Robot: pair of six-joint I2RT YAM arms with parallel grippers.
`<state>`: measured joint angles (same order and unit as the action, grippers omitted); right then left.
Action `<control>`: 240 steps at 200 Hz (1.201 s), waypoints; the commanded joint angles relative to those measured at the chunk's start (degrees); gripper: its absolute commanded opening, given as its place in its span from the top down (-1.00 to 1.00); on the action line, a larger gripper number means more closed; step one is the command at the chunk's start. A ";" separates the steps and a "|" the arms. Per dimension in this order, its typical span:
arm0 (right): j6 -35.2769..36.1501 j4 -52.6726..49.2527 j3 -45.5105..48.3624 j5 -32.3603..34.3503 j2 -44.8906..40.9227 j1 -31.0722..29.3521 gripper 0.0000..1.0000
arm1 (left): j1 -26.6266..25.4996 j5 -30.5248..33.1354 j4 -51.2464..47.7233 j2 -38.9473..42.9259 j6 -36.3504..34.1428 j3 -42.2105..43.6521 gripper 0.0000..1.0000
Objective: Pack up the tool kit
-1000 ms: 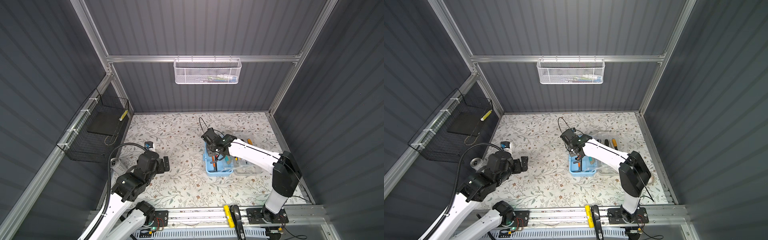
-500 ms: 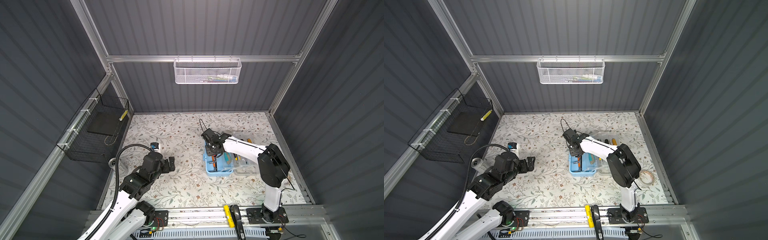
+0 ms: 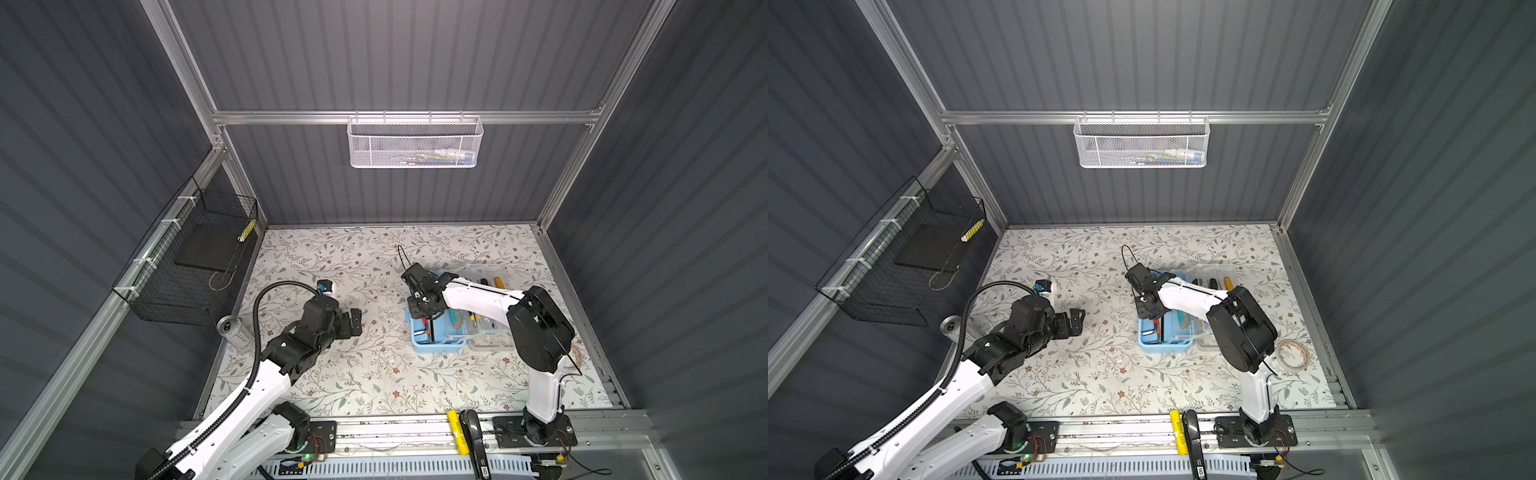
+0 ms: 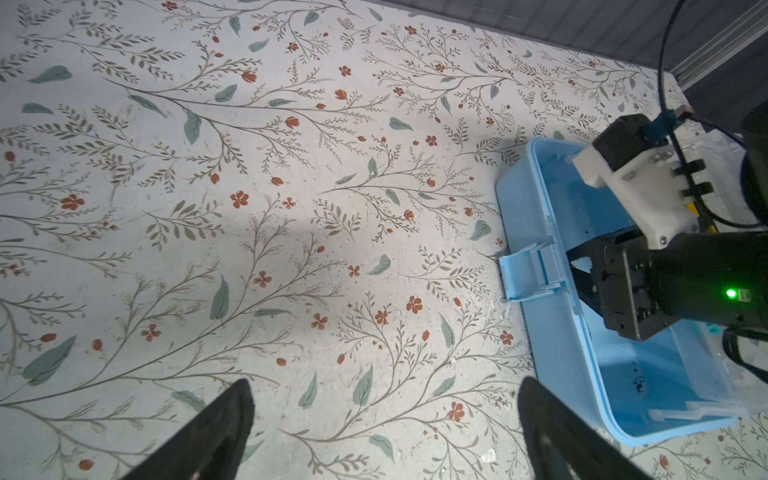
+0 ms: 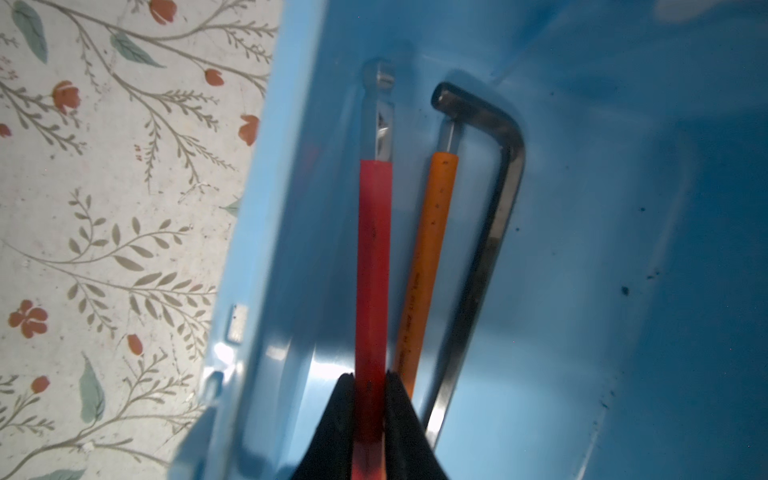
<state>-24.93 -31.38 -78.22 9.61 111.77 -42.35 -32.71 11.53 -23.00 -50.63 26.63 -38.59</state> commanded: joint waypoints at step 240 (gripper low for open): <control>4.93 -3.93 23.37 -20.13 -58.14 29.03 0.21 | -8.66 -9.46 16.72 -52.62 -1.60 -24.46 -0.99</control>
<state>-20.10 -34.17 -55.68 -5.17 54.83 -15.46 -41.65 -1.10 -1.28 -101.51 26.96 -60.36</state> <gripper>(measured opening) 0.395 0.995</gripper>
